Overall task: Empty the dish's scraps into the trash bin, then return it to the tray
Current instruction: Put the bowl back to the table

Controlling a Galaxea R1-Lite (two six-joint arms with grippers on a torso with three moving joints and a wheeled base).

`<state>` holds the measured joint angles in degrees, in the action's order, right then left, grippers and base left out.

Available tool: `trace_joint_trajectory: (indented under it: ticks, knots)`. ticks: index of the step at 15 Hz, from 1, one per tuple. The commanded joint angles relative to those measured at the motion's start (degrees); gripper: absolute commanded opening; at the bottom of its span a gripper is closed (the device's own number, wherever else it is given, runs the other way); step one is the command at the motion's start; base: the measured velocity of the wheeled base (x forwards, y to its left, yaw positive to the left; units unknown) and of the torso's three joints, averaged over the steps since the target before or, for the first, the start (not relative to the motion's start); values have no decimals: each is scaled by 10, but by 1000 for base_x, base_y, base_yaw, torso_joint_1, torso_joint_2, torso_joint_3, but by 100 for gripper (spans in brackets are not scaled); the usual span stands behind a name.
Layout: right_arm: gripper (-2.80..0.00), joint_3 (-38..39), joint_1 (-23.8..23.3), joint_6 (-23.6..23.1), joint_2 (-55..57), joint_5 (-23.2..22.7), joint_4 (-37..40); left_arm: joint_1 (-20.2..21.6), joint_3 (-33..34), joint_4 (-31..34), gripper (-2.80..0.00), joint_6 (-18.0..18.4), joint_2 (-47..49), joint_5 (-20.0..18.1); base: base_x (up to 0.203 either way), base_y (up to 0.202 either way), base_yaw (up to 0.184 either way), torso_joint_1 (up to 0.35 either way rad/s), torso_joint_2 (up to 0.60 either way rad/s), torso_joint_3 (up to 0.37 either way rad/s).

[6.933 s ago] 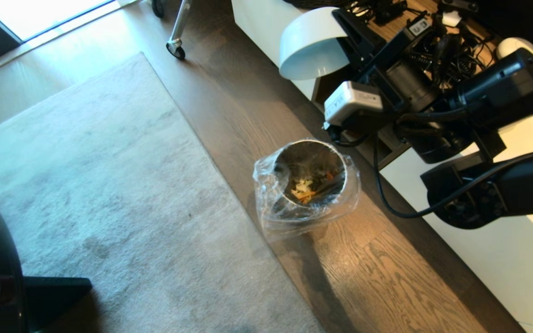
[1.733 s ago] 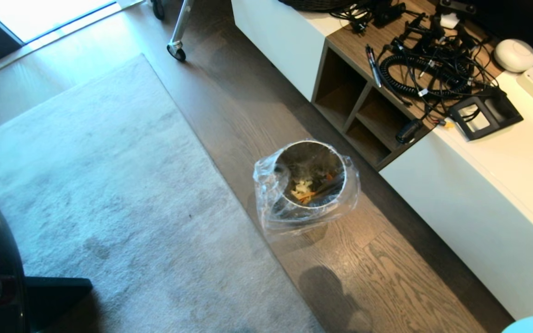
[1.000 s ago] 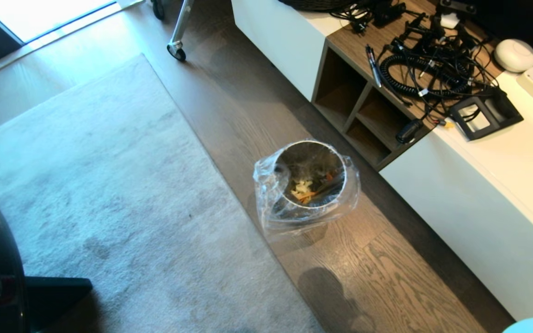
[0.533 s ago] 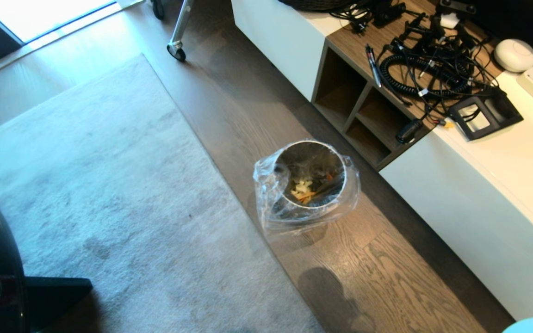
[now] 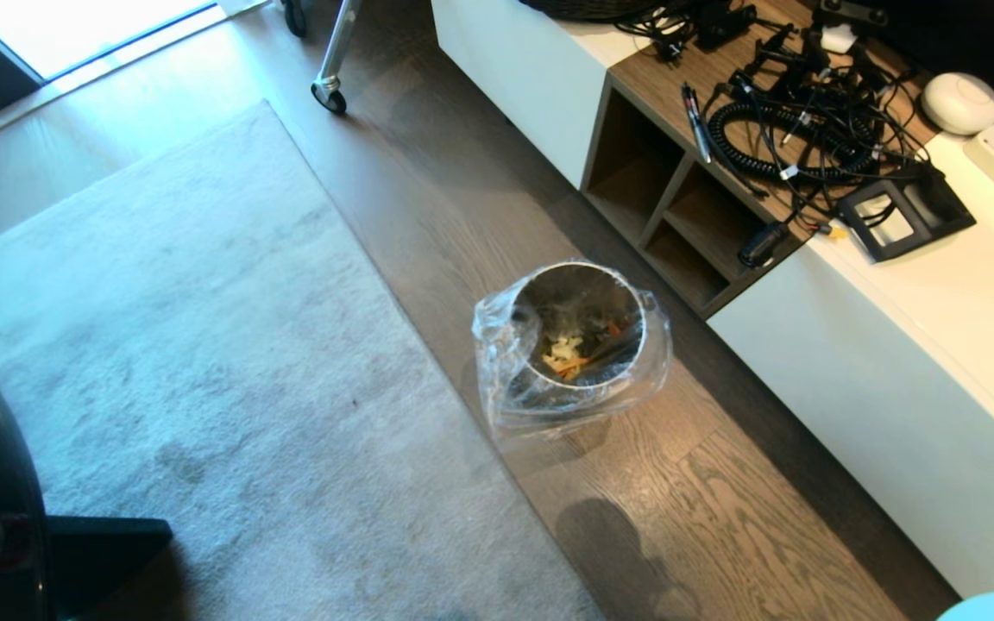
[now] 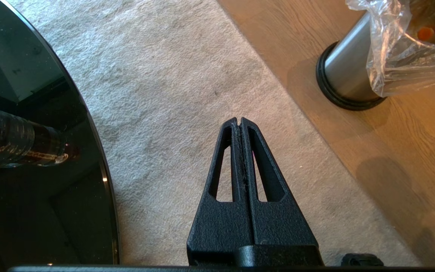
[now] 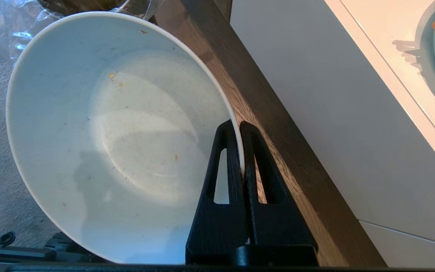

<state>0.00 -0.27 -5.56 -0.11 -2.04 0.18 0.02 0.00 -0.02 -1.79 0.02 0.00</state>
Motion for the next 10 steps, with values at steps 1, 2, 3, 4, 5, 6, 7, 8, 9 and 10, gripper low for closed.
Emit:
trace_joint_trajectory:
  ticks: [1, 2, 3, 4, 5, 6, 7, 8, 9, 10]
  knots:
    - [-280, 0, 0, -1, 2, -1, 0, 0, 0, 0, -280, -1, 1, 0, 0, 0, 0, 0, 0, 0]
    - [-280, 0, 0, -1, 1, 0, 0, 0, 0, -1, -280, -1, 0, 0, 0, 0, 0, 0, 0, 0]
    - [-280, 0, 0, -1, 1, 0, 0, 0, 0, -1, -280, -1, 0, 0, 0, 0, 0, 0, 0, 0]
    - [-280, 0, 0, -1, 1, 0, 0, 0, 0, 0, -280, -1, 0, 0, 0, 0, 0, 0, 0, 0]
    - [-280, 0, 0, -1, 2, -1, 0, 0, 0, 0, -280, -1, 0, 0, 0, 0, 0, 0, 0, 0]
    - [-280, 0, 0, -1, 1, 0, 0, 0, 0, 0, -280, -1, 0, 0, 0, 0, 0, 0, 0, 0]
    - [-280, 0, 0, -1, 1, -1, 0, 0, 0, 0, -280, -1, 0, 0, 0, 0, 0, 0, 0, 0]
    - [-280, 0, 0, -1, 2, -1, 0, 0, 0, -1, -280, -1, 0, 0, 0, 0, 0, 0, 0, 0]
    - [-280, 0, 0, -1, 2, -1, 0, 0, 0, 0, -280, -1, 0, 0, 0, 0, 0, 0, 0, 0]
    - [-280, 0, 0, -1, 2, -1, 0, 1, 0, -1, -280, -1, 1, 0, 0, 0, 0, 0, 0, 0]
